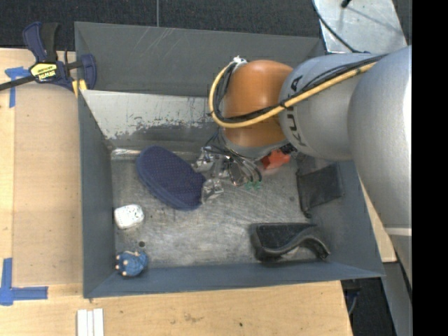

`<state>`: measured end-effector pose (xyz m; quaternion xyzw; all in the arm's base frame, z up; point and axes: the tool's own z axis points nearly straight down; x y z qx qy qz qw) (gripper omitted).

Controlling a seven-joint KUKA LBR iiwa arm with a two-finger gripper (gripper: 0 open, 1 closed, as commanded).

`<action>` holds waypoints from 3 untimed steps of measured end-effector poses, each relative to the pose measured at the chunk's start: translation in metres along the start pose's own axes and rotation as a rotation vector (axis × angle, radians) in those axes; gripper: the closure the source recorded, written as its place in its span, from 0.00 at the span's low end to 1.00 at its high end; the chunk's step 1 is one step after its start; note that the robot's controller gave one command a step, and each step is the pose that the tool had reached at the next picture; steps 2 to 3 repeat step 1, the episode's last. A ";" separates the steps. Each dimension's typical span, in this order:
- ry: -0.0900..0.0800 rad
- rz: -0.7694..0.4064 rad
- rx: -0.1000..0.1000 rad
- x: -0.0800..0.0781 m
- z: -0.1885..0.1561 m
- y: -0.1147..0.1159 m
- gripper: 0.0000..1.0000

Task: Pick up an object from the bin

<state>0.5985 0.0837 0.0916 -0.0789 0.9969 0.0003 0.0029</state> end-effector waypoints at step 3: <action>-0.006 -0.194 0.003 0.000 -0.133 -0.050 1.00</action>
Offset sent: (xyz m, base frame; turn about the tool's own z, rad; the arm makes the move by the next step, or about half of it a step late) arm 0.0043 -0.0479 0.1280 -0.1971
